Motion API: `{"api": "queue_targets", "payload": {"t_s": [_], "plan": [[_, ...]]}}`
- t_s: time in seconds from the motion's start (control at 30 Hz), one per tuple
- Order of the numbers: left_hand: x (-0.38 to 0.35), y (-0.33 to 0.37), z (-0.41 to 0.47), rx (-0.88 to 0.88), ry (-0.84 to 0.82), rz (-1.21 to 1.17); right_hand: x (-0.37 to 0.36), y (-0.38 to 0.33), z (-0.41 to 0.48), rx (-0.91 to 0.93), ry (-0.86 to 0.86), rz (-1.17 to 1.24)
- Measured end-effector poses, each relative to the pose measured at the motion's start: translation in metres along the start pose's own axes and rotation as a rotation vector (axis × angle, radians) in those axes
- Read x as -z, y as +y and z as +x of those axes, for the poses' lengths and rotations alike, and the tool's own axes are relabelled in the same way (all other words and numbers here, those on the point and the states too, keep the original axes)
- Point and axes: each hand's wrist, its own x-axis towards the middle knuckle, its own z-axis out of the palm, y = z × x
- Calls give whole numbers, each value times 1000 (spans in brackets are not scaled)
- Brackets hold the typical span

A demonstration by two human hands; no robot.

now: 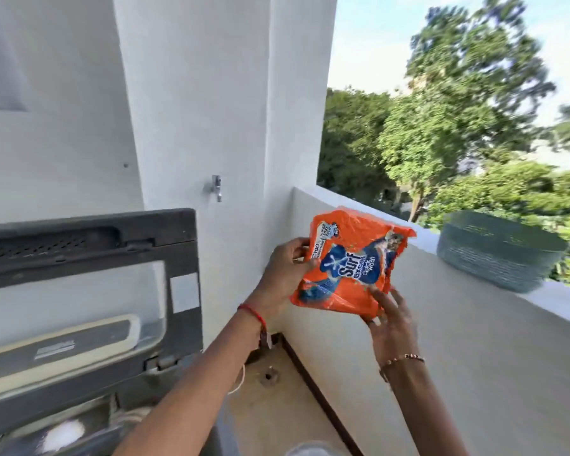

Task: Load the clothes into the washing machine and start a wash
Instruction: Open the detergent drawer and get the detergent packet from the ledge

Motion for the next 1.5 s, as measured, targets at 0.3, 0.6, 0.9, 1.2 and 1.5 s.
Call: {"api": "queue_targets", "payload": {"t_s": [0.3,0.6,0.9,1.2,1.5], "plan": [[-170,79,115,-270,-141,10,79,-178,110,620,142,-793],[-293,80,203,-229,-36,-27,134,-239,190,845,244,-1125],[-345,31,230,-60,-118,131,174,-216,231,548,262,-1506],[-349,14,239,-37,-128,433,190,-193,236,322,345,-1642],[-337,10,225,-79,-132,486,176,-190,221,264,411,-1699]]}}
